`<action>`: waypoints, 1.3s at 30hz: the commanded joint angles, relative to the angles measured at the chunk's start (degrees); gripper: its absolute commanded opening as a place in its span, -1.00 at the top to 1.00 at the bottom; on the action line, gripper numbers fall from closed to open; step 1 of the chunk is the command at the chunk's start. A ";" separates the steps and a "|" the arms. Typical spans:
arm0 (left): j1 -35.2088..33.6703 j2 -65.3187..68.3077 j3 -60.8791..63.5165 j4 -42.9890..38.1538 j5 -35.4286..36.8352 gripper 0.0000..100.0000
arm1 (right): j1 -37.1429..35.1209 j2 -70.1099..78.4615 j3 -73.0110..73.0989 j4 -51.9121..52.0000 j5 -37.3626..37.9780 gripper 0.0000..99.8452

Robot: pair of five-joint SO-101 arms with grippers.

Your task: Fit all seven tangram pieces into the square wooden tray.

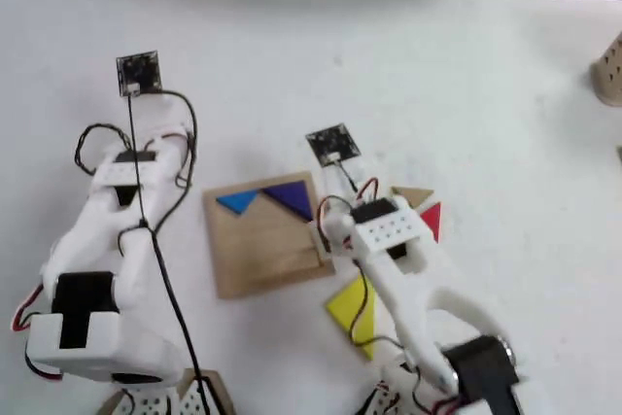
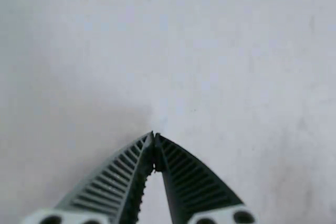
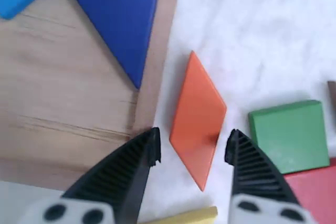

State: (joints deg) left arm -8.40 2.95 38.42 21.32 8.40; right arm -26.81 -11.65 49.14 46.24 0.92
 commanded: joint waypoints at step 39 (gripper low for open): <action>-1.54 -0.13 -4.22 1.32 -0.35 0.95 | 5.32 -10.86 -1.85 10.15 4.66 0.97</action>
State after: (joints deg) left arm -9.19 3.03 38.07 22.37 8.48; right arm -18.20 -15.69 45.80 56.18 3.74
